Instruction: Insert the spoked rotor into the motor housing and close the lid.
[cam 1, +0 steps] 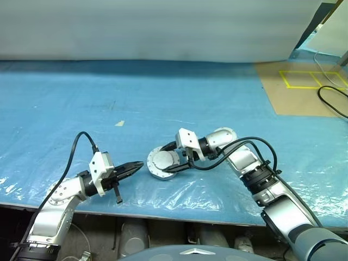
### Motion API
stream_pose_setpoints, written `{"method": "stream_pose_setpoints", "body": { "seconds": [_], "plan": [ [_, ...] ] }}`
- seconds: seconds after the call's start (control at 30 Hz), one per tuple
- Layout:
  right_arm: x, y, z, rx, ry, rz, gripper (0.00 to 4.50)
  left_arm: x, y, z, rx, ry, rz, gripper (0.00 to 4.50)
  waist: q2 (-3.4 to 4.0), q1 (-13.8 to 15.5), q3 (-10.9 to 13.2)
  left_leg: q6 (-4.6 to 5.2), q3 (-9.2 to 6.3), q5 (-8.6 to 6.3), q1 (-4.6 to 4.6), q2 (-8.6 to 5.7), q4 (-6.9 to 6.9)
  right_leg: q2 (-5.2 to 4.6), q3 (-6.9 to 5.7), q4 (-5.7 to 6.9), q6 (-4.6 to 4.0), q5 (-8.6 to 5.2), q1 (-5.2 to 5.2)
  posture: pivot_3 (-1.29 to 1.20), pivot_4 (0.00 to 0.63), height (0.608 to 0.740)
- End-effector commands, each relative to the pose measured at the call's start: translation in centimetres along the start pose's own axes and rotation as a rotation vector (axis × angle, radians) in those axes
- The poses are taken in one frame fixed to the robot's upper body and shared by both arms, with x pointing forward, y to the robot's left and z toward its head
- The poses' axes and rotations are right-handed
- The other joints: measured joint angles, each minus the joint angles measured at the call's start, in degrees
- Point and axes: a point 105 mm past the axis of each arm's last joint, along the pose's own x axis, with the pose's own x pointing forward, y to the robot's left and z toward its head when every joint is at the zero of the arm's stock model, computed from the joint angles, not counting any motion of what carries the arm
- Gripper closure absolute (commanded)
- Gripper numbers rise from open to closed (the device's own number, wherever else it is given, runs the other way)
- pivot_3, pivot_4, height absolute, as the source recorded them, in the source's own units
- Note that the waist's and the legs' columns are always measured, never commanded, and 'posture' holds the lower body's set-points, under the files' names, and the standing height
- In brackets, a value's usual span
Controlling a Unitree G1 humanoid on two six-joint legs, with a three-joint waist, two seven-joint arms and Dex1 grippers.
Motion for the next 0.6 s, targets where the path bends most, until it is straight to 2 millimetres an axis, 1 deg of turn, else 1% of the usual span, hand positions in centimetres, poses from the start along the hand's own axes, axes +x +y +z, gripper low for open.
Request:
{"method": "stream_pose_setpoints", "body": {
  "seconds": [0.03,0.07,0.13,0.2,0.27,0.37,0.53,0.6],
  "plan": [
    [-0.1,0.1,-0.6,-0.014,0.033,0.009,1.54,0.2,-0.3,0.8,0.026,-0.019,-0.012,4.5,0.0,0.01,0.0,0.0,0.0,0.0,0.0,0.0,0.0,0.0,0.0,0.0,0.0,0.0,0.0,0.0,0.15,0.74],
    [0.0,0.3,-1.2,-0.024,0.058,0.014,1.54,0.2,-0.3,0.8,0.026,-0.02,-0.013,4.5,0.0,0.0,0.0,0.0,0.0,0.0,0.0,0.0,0.0,0.0,0.0,0.0,0.0,0.0,0.0,0.0,0.15,0.74],
    [0.3,1.2,-3.0,-0.021,0.115,0.041,1.54,0.3,-0.3,0.9,0.027,-0.021,-0.013,4.5,0.0,-0.01,-0.01,0.0,0.0,0.0,0.0,0.0,0.0,0.0,0.0,-0.01,0.0,0.0,0.0,0.0,0.15,0.74],
    [0.6,1.8,-4.0,0.017,0.119,0.049,1.54,0.3,-0.4,0.9,0.027,-0.022,-0.012,4.5,0.01,0.0,-0.06,0.0,0.0,0.0,0.05,0.0,0.0,0.0,0.0,-0.01,0.0,0.0,0.04,0.0,0.15,0.74],
    [0.7,2.0,-4.1,0.045,0.106,0.052,1.54,0.2,-0.4,0.9,0.026,-0.021,-0.012,4.5,0.01,-0.02,-0.09,0.0,0.0,0.0,0.23,0.0,-0.04,0.0,0.03,-0.03,0.0,-0.01,0.2,0.0,0.15,0.74],
    [0.7,1.6,-4.3,0.057,0.111,0.034,1.54,0.1,-0.6,0.8,0.023,-0.018,-0.013,4.5,0.02,-0.01,-0.13,0.0,-0.01,-0.01,0.56,0.0,-0.16,0.0,0.1,-0.1,0.02,-0.02,0.44,0.0,0.15,0.74],
    [0.5,1.1,-3.7,0.11,0.078,0.033,1.54,0.2,-0.7,0.7,0.019,-0.021,-0.008,4.5,0.03,0.02,-0.19,0.0,-0.01,-0.01,0.64,-0.01,-0.26,0.0,0.12,-0.15,0.02,-0.02,0.47,0.0,0.15,0.74],
    [0.4,1.0,-3.9,0.099,0.097,0.035,1.54,0.3,-0.7,0.7,0.02,-0.021,-0.008,4.5,0.03,0.02,-0.19,0.0,-0.01,-0.01,0.62,-0.01,-0.25,0.0,0.12,-0.15,0.02,-0.02,0.47,0.0,0.15,0.74]
  ]
}}
